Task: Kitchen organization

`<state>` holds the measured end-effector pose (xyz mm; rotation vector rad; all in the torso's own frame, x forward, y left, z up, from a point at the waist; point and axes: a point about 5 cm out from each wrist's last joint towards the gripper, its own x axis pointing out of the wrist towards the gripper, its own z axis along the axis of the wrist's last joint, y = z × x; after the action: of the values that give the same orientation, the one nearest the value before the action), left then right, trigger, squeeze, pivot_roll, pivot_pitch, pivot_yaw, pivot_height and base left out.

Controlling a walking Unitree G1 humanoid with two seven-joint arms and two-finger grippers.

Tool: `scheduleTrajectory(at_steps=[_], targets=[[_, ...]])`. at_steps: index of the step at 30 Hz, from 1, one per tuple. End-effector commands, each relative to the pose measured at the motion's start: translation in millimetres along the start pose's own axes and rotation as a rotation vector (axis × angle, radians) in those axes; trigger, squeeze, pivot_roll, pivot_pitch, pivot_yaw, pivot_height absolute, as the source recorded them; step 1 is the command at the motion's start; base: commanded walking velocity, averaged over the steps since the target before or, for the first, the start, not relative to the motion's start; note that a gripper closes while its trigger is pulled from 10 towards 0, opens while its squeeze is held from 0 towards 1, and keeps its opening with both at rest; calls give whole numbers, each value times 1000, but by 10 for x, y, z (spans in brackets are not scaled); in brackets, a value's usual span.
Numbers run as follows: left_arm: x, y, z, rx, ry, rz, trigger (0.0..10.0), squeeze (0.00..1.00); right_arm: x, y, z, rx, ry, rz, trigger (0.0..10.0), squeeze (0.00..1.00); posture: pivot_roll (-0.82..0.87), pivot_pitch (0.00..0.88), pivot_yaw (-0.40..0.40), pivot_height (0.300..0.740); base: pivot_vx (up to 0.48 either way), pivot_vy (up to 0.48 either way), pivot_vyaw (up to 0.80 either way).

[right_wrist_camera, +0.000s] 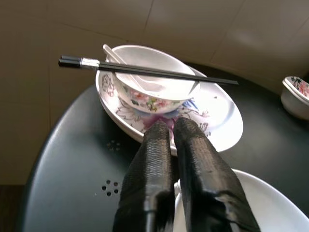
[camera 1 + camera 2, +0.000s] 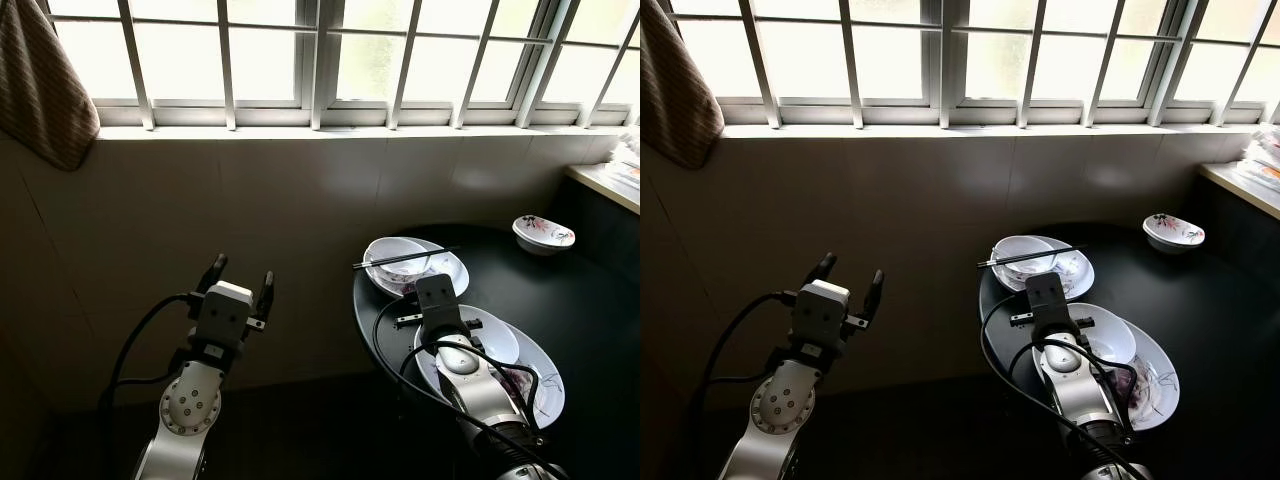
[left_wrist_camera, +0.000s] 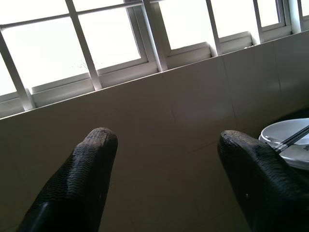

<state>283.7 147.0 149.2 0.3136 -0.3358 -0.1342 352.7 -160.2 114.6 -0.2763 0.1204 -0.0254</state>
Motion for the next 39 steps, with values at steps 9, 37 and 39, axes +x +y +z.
scheduleTrajectory(at_steps=[9,37,39], targets=[[-29,-21,-48,8,15,-19,10000,0,142,-733,525,-130,-85,143,10000,1000,6,0,-62,736,0,0,0],[-10,10,-65,19,17,-17,10000,0,54,-936,-138,-230,351,478,10000,0,23,0,-62,736,0,0,0],[-12,13,-64,19,16,-17,10000,0,58,-925,-147,-216,353,483,10000,0,23,0,-62,736,0,0,0]])
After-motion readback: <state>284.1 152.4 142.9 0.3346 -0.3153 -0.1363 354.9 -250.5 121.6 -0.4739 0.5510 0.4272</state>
